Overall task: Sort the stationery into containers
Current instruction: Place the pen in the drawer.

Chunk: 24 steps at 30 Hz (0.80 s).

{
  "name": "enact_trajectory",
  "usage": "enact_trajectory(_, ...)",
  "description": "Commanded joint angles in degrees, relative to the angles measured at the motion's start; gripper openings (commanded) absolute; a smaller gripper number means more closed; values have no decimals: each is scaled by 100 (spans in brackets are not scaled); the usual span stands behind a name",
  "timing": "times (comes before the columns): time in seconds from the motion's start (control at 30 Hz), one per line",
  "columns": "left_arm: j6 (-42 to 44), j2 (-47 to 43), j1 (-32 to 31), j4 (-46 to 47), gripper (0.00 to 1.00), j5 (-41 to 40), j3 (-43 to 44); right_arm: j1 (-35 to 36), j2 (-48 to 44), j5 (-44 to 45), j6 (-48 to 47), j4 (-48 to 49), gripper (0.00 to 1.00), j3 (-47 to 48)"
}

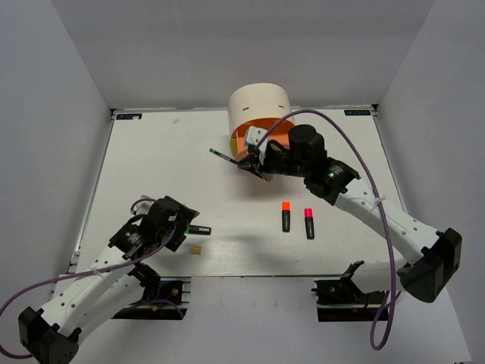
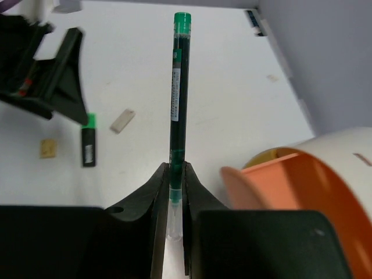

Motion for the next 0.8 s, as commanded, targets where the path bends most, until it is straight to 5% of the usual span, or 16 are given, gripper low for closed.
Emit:
enact_trajectory(0.0,-148,-18,15,-81,100,44,36,-164,-8,661,-127,599,0,317)
enact_trajectory(0.57,-148,-18,15,25,100,202,-70,-1306,774,1006,-1086,1180,0,546)
enact_trajectory(0.77,-148,-18,15,25,100,202,-70,-1509,985,848,-1069,1066,16,555)
